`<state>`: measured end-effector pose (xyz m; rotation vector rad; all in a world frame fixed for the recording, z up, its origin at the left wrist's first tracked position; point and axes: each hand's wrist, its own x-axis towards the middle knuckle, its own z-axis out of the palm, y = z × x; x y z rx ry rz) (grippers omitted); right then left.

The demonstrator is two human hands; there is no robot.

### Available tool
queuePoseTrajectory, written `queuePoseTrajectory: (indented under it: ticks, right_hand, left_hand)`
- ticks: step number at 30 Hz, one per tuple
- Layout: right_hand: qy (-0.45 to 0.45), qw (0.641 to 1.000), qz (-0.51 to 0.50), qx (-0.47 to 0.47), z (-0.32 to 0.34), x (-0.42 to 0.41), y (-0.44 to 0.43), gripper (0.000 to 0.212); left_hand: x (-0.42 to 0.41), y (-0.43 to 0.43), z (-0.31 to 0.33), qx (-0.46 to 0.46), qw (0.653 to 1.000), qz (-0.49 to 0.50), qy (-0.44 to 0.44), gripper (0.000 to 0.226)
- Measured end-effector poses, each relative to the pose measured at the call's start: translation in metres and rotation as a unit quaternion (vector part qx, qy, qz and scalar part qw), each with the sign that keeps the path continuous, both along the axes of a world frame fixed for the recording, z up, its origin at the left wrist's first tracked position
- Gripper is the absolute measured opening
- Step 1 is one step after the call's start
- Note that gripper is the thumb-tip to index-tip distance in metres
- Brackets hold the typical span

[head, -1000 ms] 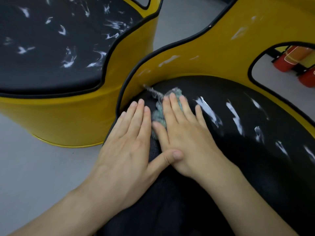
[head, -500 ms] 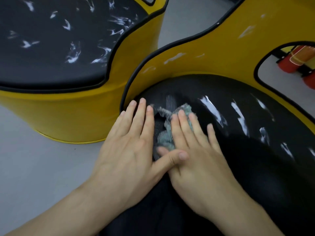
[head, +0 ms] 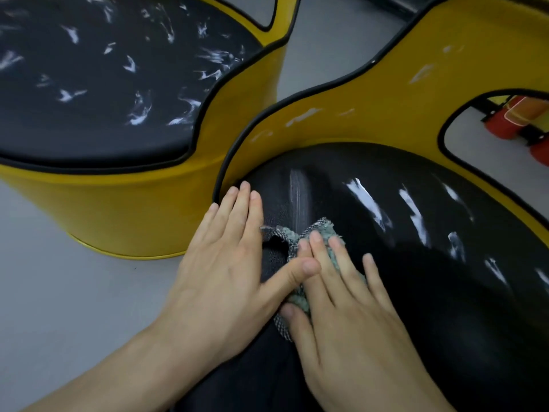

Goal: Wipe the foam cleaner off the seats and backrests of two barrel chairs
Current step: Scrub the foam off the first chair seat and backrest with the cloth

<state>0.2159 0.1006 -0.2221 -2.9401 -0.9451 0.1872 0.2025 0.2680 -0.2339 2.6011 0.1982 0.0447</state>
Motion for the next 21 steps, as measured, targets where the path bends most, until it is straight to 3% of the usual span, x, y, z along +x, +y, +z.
queuePoseTrajectory:
  ticks: [9,17,21]
  right_hand:
    - [0.016,0.999,-0.044,-0.014,0.001,0.108,0.064,0.066]
    - [0.012,0.999,0.031,0.034,-0.001,0.004,0.003,0.068]
    - [0.037,0.999,0.026,0.009,0.004,0.019,0.006,0.071]
  left_hand:
    - [-0.001,0.000,-0.001,-0.002,1.000,0.004,-0.014,0.117]
    - [-0.001,0.000,-0.001,-0.013,1.000,0.006,-0.020,0.119]
    - [-0.001,0.000,-0.003,0.000,1.000,0.000,-0.020,0.120]
